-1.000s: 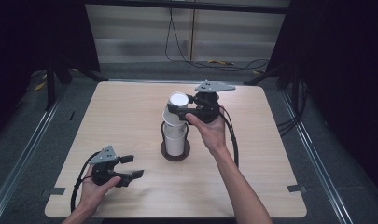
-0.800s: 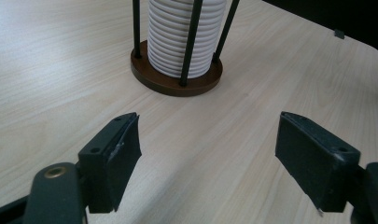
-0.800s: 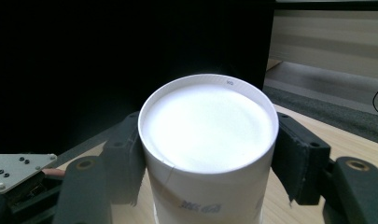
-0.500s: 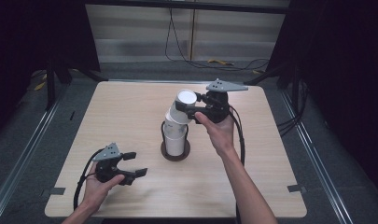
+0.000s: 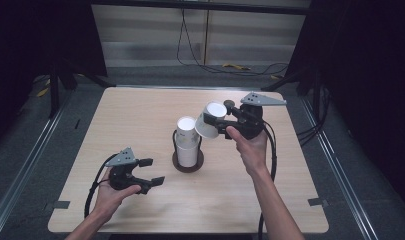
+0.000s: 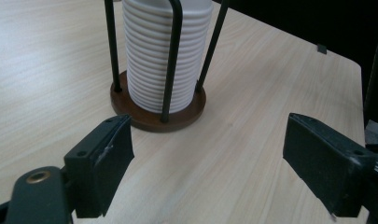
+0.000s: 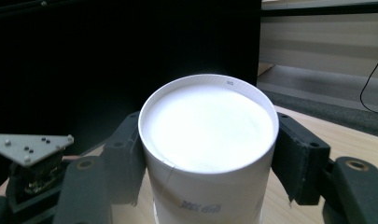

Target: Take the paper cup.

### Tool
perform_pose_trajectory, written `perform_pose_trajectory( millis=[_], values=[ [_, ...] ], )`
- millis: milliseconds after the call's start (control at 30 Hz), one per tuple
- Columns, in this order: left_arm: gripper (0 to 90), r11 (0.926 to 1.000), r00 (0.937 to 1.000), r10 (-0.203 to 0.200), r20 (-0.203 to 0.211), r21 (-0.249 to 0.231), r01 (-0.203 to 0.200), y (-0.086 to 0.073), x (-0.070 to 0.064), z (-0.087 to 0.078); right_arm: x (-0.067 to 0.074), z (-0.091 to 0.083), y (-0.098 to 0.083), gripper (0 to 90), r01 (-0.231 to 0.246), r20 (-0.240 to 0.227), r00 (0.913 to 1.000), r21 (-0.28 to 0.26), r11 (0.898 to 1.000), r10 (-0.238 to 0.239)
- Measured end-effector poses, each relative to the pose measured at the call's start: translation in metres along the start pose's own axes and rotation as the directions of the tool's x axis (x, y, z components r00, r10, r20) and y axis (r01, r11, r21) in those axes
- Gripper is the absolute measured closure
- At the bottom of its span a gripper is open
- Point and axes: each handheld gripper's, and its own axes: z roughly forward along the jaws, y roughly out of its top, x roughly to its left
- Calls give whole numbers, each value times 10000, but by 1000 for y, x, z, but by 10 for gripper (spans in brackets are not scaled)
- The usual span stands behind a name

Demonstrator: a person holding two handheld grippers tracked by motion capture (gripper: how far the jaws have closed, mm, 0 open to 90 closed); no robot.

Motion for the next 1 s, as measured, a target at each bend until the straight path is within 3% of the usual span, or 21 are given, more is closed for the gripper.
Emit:
perform_pose_trajectory(
  millis=[433, 567, 833, 867, 900, 1000],
  values=[
    [160, 9991, 9985, 420, 348, -105, -417, 14, -11, 15, 3, -11, -36, 342, -97, -245, 9996, 621, 9980, 112],
    [168, 9988, 9980, 475, 413, -108, -471, 18, -11, 16, 3, -10, -43, 342, -170, -326, 9993, 750, 9970, 195],
    [168, 9983, 9974, 476, 543, -366, -457, 25, -14, 19, 15, -7, -56, 342, 24, -830, 9965, 975, 9952, 58],
    [167, 9981, 9973, 509, 539, -373, -489, 26, -14, 20, 17, -6, -57, 342, 46, -862, 9963, 1081, 9941, 47],
    [166, 9967, 9952, 797, 567, -176, -788, 30, -17, 22, 18, -4, -59, 341, 90, -905, 9959, 1187, 9929, 18],
    [167, 9964, 9943, 807, 698, -304, -788, 34, -21, 23, 19, 0, -63, 342, 84, -1041, 9945, 1310, 9914, 54]
  ],
)
